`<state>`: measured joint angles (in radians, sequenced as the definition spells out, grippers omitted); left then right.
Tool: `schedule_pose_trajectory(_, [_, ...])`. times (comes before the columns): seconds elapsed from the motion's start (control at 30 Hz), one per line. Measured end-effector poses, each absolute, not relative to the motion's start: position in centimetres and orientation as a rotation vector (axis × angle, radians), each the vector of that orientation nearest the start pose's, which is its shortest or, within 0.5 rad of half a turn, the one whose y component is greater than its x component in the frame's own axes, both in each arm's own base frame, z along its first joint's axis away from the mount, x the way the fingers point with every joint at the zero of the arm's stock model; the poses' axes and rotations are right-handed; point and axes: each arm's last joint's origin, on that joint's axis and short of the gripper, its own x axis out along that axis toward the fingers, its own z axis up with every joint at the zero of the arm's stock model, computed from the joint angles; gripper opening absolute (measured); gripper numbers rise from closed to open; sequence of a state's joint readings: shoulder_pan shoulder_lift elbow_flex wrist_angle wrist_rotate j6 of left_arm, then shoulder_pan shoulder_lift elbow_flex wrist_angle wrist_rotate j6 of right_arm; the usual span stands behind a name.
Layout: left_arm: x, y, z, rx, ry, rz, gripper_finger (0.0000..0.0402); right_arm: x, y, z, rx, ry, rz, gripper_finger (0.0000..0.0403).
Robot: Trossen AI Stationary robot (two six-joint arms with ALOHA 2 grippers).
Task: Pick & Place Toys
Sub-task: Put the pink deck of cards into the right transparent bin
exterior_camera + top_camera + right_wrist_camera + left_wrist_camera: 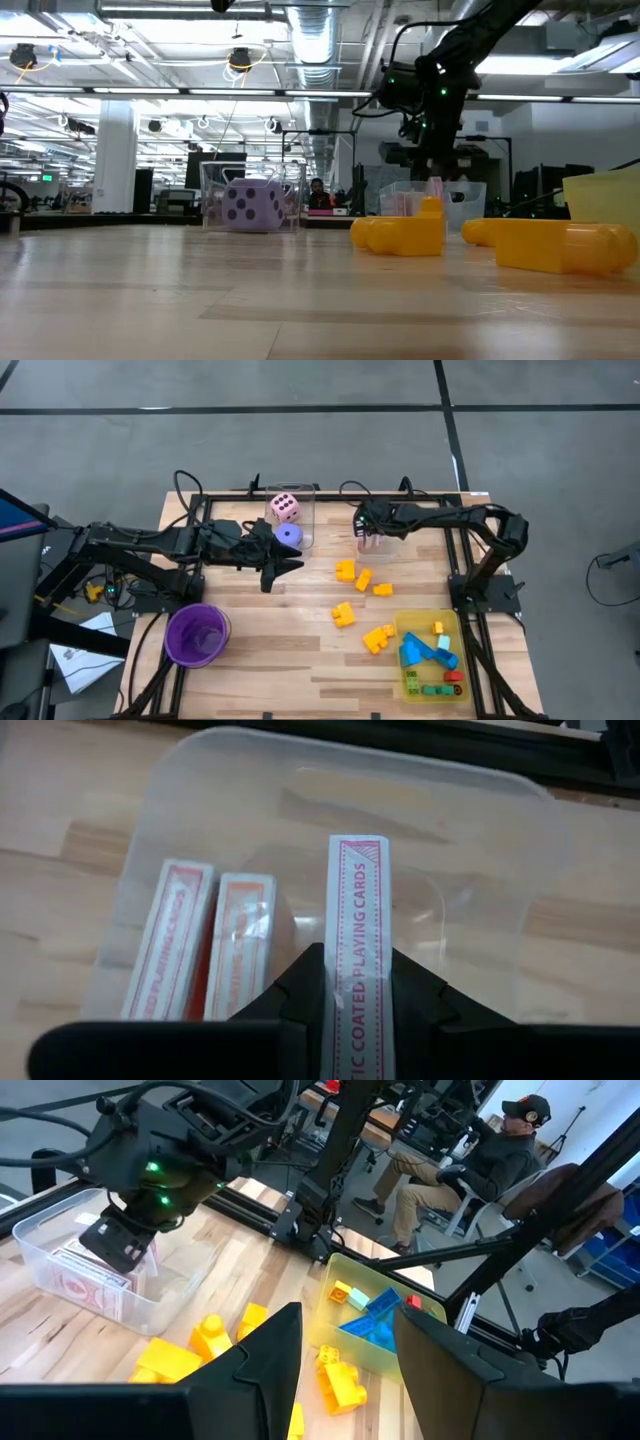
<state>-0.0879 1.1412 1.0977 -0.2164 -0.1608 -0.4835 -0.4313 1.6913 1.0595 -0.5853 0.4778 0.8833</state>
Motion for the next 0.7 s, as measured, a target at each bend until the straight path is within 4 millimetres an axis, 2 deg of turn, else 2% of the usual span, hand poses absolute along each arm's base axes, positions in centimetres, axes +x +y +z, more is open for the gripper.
schedule_pose_trajectory(0.7, [24.98, -2.00, 36.81, -0.464, 0.239, 0.115, 0.0155, 28.54, -13.92, 18.19, 0.686, 0.817, -1.264, 0.0098])
